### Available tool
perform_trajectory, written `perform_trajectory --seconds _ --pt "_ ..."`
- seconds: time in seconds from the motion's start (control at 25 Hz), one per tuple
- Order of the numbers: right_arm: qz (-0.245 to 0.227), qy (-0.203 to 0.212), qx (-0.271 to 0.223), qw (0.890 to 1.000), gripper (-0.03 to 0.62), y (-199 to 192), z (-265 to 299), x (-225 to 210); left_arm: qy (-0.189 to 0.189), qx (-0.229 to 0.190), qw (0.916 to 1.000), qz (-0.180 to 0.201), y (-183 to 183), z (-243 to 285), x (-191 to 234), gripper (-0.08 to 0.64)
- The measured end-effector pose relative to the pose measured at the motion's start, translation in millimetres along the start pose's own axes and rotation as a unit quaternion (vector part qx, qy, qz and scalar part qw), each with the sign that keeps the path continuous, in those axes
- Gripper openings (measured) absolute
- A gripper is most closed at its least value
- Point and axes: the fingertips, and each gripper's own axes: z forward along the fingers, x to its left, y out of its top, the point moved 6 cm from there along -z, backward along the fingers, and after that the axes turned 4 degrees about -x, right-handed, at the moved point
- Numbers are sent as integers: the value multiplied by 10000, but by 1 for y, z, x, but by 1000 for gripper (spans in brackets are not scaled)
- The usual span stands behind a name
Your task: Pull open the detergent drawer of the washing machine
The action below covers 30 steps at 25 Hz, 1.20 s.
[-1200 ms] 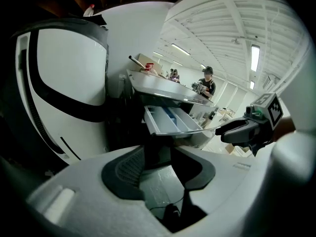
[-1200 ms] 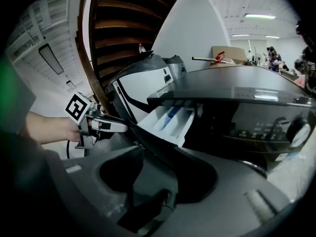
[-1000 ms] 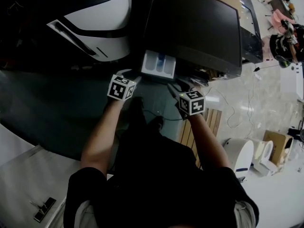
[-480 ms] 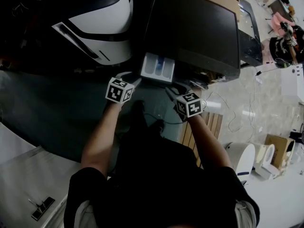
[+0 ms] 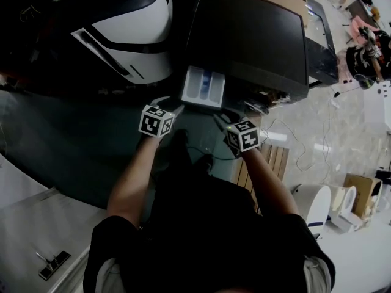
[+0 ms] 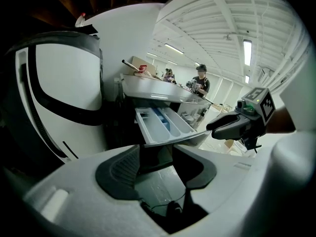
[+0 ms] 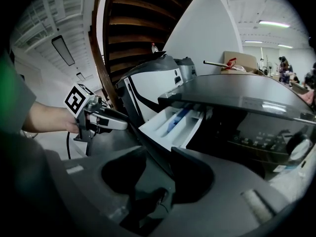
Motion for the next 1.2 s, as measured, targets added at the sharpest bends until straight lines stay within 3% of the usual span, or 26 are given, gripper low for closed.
perform_trajectory --seconds 0.16,0.32,0.72,0.96,1.2 --pt "82 34 -9 10000 155 0 -1 -1 65 -40 9999 -98 -2 0 0 195" --pt "618 104 -210 9978 153 3 -13 -11 233 50 9997 -90 4 -5 5 176" --pt "983 -173 -507 9937 151 -17 -71 -31 446 -393 9982 -21 32 -35 -17 161" --pt "983 -180 -914 9908 119 -6 -105 -39 550 -671 9959 248 59 -39 -54 120" --pt "427 -121 -1455 9884 97 28 -141 -37 521 -1064 9910 628 93 -54 -94 97"
